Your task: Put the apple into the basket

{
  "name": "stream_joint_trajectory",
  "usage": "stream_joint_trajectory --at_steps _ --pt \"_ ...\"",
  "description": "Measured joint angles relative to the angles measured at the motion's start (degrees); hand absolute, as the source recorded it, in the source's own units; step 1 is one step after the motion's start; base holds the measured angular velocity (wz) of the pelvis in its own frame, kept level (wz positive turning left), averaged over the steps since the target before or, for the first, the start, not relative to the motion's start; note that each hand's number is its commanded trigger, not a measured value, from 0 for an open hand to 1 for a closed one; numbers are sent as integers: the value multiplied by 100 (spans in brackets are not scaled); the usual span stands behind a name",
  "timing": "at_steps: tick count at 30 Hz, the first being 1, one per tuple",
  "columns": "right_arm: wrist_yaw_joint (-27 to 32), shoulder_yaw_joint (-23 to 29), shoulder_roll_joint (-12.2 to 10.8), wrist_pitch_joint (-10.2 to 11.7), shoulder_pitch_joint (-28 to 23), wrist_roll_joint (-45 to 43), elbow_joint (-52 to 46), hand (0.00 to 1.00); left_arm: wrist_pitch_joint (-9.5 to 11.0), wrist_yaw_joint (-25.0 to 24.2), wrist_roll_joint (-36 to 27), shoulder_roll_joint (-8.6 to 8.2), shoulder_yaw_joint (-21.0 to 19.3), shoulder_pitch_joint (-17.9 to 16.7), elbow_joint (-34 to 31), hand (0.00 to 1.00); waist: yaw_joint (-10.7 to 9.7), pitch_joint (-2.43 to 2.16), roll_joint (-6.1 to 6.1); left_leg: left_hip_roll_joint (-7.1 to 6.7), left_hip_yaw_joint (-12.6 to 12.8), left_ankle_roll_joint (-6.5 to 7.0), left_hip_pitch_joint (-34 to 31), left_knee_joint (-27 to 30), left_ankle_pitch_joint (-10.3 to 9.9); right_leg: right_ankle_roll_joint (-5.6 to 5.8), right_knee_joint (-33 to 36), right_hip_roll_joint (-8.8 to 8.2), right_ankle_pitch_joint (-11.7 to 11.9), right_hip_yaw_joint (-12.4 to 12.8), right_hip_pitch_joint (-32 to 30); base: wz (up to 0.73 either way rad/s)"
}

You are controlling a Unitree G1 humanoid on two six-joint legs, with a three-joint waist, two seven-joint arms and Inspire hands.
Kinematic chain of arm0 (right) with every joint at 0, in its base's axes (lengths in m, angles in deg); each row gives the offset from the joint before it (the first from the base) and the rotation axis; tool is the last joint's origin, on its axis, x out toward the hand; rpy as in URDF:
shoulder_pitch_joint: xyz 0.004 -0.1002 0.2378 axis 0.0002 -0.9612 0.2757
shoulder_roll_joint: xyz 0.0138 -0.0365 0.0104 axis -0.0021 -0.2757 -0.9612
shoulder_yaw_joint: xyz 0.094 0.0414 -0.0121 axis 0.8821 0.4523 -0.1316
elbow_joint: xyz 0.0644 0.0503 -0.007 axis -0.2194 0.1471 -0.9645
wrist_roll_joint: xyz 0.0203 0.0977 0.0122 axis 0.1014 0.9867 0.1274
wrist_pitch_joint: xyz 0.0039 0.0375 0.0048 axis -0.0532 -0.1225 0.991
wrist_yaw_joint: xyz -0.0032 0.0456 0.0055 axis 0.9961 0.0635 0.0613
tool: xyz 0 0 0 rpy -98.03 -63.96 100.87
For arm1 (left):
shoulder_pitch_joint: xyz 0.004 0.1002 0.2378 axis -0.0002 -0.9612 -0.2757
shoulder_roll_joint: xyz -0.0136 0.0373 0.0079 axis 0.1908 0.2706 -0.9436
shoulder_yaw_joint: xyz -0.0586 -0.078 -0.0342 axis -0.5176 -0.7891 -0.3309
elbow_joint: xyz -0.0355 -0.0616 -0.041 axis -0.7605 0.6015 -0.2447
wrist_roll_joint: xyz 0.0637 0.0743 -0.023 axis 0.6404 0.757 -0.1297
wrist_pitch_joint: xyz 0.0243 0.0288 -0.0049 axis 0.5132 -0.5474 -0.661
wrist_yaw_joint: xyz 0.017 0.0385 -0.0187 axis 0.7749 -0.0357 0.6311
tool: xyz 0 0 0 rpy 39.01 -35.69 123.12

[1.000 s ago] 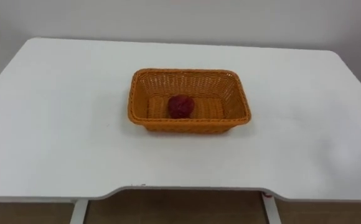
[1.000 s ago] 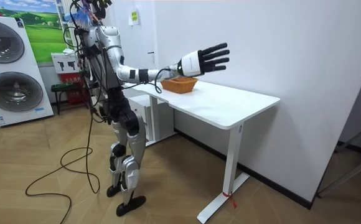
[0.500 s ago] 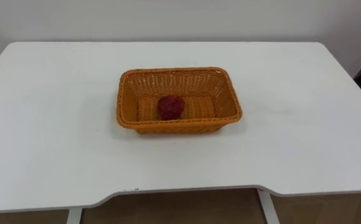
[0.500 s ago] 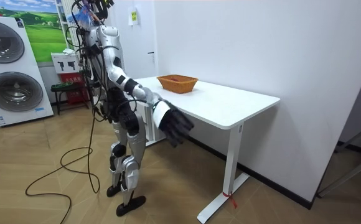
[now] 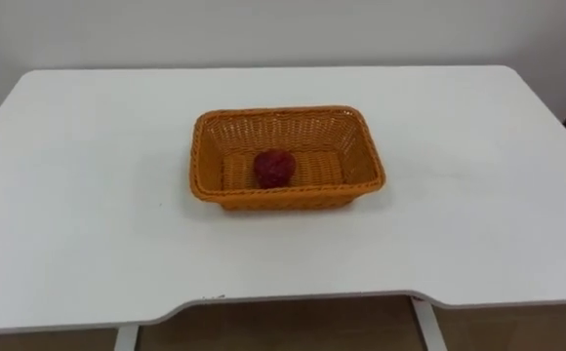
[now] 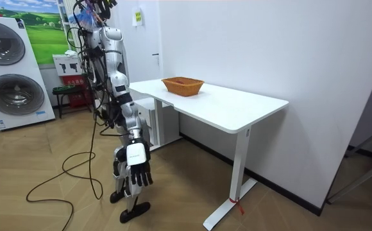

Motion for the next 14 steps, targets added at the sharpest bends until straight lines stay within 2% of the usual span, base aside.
stream_joint_trajectory --at_steps 3,6,9,14 --pt "-137 -484 0 -69 18 -707 23 0 -62 34 -56 -3 212 15 2 0 75 -8 45 -10 -42 0 12 -10 -1 0 -2 -4 0 -20 13 6" --pt "-228 -715 -42 -218 118 -1083 10 0 -144 35 -58 -56 371 30 42 0 83 3 82 -15 -87 -1 51 -17 0 1 -4 -4 0 -32 67 8" --pt "-332 -788 -121 -258 114 -1414 7 0 -183 35 -56 -161 391 47 112 0 81 9 114 -23 -92 -2 123 -83 0 7 -7 -6 -18 -24 137 0" --pt "-525 -990 -191 -384 39 -1709 10 0 -218 34 -57 -204 550 63 130 0 76 11 112 -38 -90 0 192 -117 -1 16 -4 -19 -37 -16 188 0"
